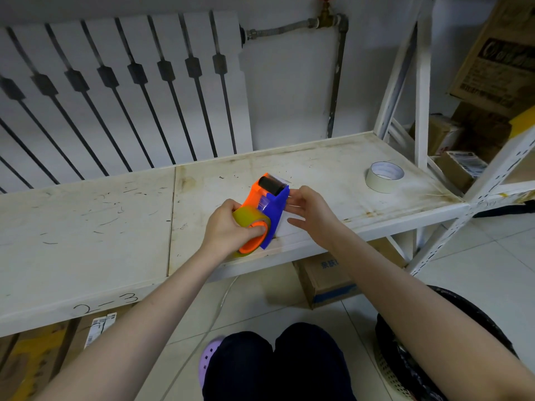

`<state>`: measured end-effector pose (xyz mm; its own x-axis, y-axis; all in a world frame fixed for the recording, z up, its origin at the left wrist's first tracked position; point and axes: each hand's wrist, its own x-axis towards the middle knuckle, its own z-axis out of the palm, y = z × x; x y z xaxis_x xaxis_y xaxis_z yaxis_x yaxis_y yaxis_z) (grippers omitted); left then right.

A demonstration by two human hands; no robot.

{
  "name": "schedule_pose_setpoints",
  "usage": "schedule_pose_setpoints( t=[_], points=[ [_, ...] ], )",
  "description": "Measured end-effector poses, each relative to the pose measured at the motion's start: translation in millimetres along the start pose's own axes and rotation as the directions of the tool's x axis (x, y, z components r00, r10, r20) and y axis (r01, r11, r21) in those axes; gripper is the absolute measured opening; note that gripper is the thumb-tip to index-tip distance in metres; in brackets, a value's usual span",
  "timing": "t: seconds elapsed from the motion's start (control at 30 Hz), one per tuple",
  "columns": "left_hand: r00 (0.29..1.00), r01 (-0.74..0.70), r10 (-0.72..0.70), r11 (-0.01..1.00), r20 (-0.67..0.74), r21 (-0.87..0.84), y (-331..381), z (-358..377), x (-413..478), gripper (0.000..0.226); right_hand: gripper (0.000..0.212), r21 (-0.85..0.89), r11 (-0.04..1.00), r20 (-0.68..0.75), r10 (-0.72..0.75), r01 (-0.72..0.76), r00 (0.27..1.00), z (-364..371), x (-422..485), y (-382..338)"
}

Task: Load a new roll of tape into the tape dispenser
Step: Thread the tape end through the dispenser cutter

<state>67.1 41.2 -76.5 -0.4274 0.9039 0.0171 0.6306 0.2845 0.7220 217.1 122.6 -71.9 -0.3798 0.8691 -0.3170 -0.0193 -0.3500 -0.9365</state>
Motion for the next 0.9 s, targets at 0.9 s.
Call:
schedule_pose_setpoints(
  t=[0.9],
  points=[
    [0.999,-0.036,0.038,0.994,-0.02,0.101,4,-4,1,0.048,0.019,0.059,0.996,-0.192,0.083,-0.073,0.978,10,11,-30]
  ],
)
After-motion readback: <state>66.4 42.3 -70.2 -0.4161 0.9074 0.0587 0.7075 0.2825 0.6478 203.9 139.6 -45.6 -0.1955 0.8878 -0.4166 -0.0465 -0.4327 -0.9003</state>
